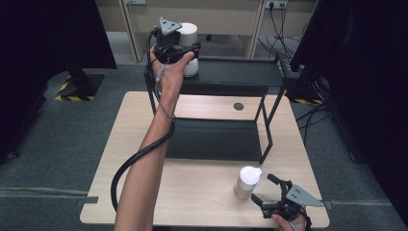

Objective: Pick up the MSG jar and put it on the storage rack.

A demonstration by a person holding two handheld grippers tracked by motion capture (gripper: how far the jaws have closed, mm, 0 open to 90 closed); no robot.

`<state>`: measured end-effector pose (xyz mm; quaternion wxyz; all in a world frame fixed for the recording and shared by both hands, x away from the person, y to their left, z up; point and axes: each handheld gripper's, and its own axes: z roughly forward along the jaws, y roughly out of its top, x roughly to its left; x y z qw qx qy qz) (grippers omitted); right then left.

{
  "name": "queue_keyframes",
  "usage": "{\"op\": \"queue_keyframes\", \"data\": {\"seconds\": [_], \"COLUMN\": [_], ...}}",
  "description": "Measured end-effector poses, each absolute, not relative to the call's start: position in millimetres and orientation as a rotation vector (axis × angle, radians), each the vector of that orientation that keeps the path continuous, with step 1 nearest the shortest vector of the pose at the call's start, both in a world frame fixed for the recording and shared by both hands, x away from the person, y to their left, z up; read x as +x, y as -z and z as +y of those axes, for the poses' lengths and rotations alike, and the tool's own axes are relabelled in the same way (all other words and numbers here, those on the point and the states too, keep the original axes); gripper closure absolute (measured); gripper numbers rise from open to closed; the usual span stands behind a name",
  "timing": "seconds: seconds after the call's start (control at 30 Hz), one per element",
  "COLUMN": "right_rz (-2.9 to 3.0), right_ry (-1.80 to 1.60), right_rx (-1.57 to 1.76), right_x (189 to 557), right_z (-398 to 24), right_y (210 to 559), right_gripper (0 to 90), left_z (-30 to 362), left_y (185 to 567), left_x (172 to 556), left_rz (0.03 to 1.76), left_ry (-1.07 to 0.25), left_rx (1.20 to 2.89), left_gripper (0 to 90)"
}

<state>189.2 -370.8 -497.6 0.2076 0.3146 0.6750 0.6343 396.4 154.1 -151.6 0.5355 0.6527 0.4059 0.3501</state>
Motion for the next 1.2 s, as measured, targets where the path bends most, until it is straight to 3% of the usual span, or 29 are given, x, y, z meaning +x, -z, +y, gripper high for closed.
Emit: {"op": "queue_keyframes", "data": {"seconds": [0.33, 0.5, 0.67, 1.2], "right_rz": [1.880, 1.883, 1.887, 1.890], "right_ry": [-1.764, -1.763, -1.764, -1.763], "right_rx": [0.870, 0.870, 0.869, 0.874], "right_x": [188, 189, 189, 189], "right_z": [-370, -370, -369, -368], "right_y": [497, 497, 497, 497], "right_gripper": [0.3, 0.3, 0.3, 0.3], "left_z": [155, 154, 155, 165], "left_y": [154, 152, 151, 159], "left_x": [396, 393, 391, 368], "left_rz": [0.957, 0.992, 1.013, 0.976], "left_ry": [-0.839, -0.829, -0.822, -0.738], "left_rx": [1.551, 1.520, 1.506, 1.466], "left_gripper": [34.3, 14.0, 1.8, 0.1]}}
